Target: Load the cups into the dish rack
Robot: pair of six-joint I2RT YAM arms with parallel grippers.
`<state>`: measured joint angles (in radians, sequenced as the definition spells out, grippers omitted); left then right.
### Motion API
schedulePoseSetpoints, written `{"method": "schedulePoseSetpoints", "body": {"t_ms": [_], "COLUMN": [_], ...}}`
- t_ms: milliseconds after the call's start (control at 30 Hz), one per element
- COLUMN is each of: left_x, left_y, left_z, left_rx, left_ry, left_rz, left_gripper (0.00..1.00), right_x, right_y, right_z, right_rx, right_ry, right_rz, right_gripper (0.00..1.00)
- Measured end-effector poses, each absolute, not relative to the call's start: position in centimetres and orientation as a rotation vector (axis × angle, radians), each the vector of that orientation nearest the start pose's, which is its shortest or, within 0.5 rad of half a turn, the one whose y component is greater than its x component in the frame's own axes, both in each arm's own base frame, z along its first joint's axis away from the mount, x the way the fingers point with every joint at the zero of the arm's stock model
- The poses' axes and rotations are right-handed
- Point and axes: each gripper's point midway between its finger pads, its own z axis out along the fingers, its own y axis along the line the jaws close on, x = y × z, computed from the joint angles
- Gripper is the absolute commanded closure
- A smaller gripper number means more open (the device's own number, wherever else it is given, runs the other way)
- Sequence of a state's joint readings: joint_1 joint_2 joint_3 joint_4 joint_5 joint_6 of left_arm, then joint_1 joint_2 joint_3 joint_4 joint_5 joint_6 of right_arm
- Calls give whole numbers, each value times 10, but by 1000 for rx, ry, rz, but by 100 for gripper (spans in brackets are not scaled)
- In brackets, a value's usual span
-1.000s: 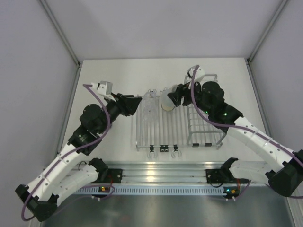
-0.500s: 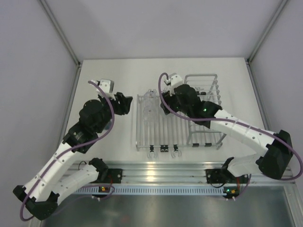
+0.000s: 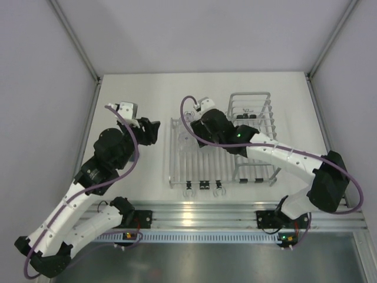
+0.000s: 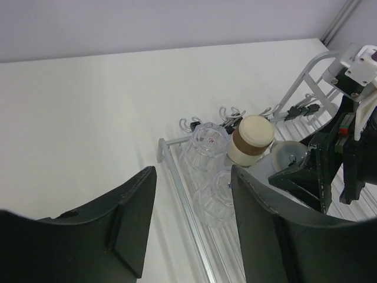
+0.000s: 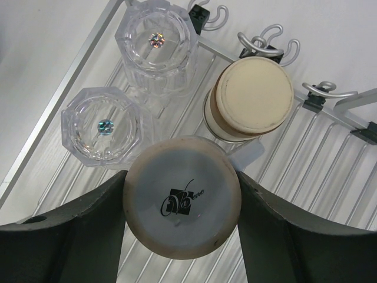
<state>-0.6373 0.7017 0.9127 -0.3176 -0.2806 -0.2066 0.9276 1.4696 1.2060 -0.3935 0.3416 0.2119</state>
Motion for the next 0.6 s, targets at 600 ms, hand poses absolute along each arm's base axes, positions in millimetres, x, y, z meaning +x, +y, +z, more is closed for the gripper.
{"method": "schedulePoseSetpoints", "body": {"t_ms": [600], "left_x": [251], "left_y": [-133], "left_z": [316], "left_rx": [164], "left_ry": [1694], "left_rz": [-374], "left_gripper": [40], "right_x": [290], "right_y": [305], "right_z": [158], "right_rx": [-576], "right_ry": [2203], "right_rz": [211], "right_gripper": [100]}}
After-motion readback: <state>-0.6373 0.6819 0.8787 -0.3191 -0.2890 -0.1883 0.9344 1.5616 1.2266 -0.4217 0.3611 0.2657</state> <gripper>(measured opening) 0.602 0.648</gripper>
